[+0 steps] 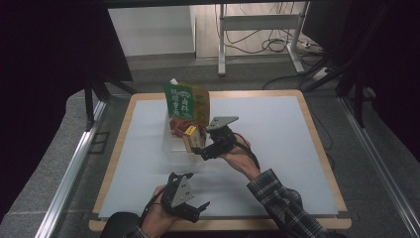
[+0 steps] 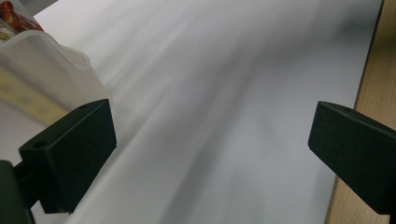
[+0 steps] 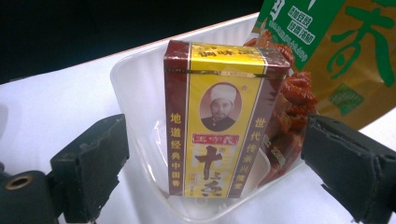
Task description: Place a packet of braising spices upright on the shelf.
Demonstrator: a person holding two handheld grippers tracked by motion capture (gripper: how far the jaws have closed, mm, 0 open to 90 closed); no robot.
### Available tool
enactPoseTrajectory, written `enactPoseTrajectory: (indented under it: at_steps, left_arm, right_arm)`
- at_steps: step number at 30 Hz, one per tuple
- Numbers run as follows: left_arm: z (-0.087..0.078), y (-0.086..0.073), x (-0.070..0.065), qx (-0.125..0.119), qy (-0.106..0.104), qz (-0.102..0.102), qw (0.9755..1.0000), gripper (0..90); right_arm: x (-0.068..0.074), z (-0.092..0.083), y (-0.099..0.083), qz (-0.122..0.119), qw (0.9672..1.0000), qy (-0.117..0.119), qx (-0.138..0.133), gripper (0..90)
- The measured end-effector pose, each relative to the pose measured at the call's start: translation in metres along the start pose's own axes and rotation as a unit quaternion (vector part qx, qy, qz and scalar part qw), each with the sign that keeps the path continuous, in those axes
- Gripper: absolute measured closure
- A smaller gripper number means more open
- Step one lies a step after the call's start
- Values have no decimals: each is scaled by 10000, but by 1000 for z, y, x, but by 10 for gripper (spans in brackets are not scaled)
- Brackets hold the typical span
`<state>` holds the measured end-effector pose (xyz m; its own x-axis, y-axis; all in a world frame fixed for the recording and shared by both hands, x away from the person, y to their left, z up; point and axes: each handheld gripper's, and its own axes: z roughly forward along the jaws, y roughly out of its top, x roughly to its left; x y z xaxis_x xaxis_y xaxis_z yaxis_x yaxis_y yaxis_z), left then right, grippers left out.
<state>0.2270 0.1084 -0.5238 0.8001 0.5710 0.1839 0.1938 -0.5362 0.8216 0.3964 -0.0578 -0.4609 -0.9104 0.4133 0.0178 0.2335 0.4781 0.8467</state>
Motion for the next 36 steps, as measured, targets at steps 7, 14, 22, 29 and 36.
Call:
enactPoseTrajectory:
  at_steps: [7, 14, 22, 29, 36]
  left_arm:
    - [0, 0, 0, 5, 8, 2, 10000, 7]
    - [1, 0, 0, 20, 0, 8, 10000, 7]
    - [1, 0, 0, 44, 3, 27, 10000, 7]
    - [1, 0, 0, 58, 7, 31, 10000, 7]
    - [2, 0, 0, 42, 4, 5, 10000, 7]
  right_arm:
    - [-3, -6, -4, 60, 10000, -12, 51, 68]
    - [-3, -13, -8, 72, 9999, 0, 79, 68]
    - [-6, -22, -12, 135, 9999, -27, 99, 68]
    - [-9, -29, -20, 258, 9996, -57, 117, 68]
    - [-10, -36, -27, 292, 9994, -104, 170, 60]
